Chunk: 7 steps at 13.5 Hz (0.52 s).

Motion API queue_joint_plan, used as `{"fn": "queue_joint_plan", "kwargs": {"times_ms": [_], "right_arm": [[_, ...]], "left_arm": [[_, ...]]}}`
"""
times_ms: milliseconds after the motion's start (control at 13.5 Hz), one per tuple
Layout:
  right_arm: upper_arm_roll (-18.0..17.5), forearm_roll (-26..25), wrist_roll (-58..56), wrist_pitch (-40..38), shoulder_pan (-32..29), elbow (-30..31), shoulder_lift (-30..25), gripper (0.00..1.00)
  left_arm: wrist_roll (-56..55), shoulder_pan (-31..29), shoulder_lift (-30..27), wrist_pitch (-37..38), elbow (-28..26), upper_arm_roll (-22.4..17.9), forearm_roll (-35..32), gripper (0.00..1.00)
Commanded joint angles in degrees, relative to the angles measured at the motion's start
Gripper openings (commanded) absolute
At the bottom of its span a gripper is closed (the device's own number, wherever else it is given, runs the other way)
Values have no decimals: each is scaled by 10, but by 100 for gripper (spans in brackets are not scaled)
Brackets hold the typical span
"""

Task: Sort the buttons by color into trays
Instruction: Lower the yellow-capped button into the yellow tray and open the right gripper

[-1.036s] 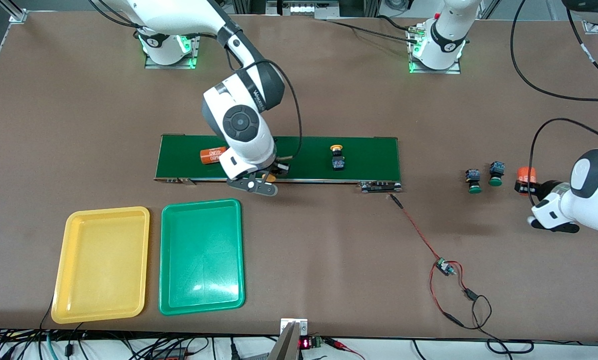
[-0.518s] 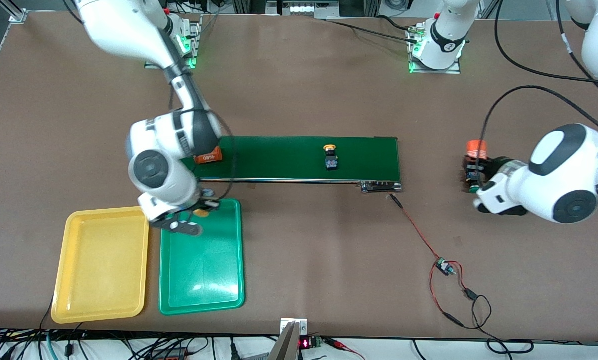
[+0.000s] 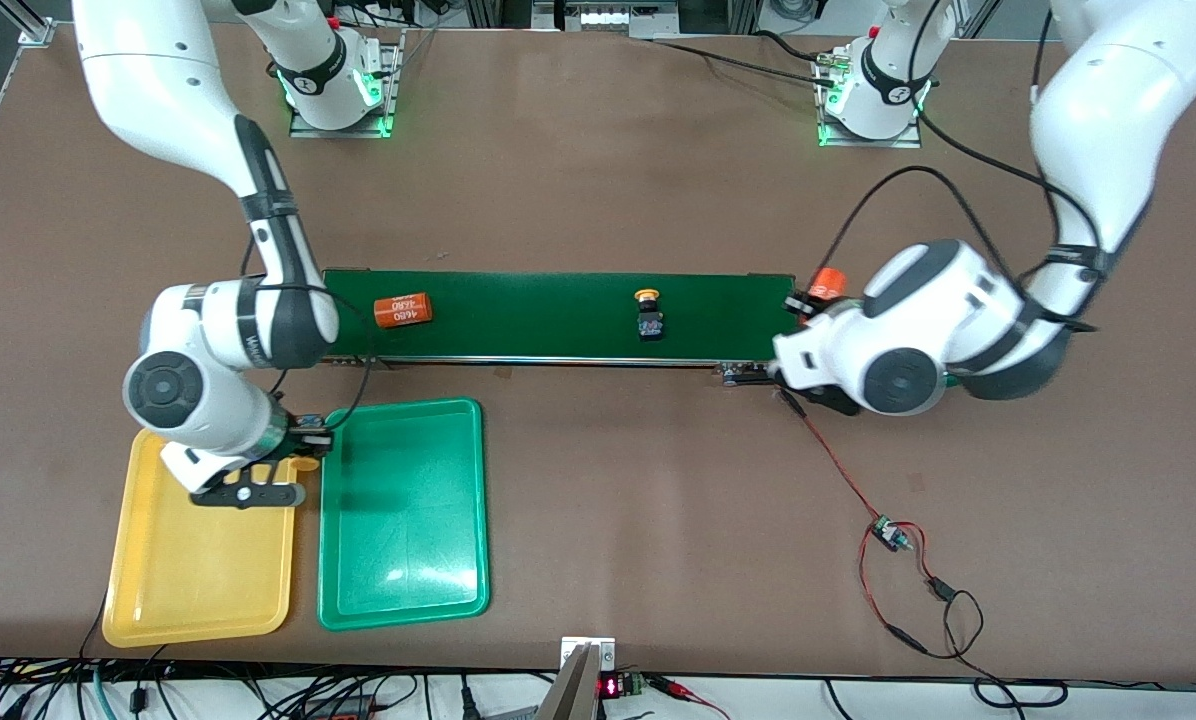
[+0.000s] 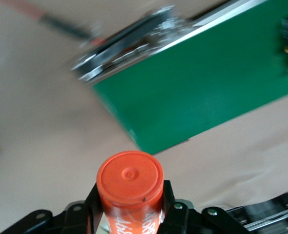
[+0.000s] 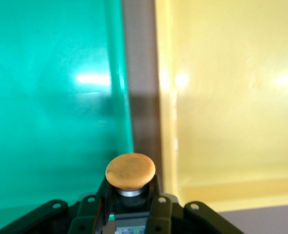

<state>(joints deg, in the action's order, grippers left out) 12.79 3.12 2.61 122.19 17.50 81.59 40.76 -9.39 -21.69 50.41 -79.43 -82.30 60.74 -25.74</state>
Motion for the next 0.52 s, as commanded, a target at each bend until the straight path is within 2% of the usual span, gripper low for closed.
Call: {"fn": "queue_joint_plan", "kwargs": {"times_ms": [0,222,444], "right_arm": [[-7,-7,-95,23,-41,-8,22,0],[-7,-7,-189,50,-75,-7,37,0],[-9,-2,-261,89,-98,-7,58,0]], "left_arm": [[160,-21,-5,-55,-28,-8,-1,16],[229,-12,-8,-120,-69,-8,-21,18],[247,54,-8,-125,-98,-6,-130,21]]}}
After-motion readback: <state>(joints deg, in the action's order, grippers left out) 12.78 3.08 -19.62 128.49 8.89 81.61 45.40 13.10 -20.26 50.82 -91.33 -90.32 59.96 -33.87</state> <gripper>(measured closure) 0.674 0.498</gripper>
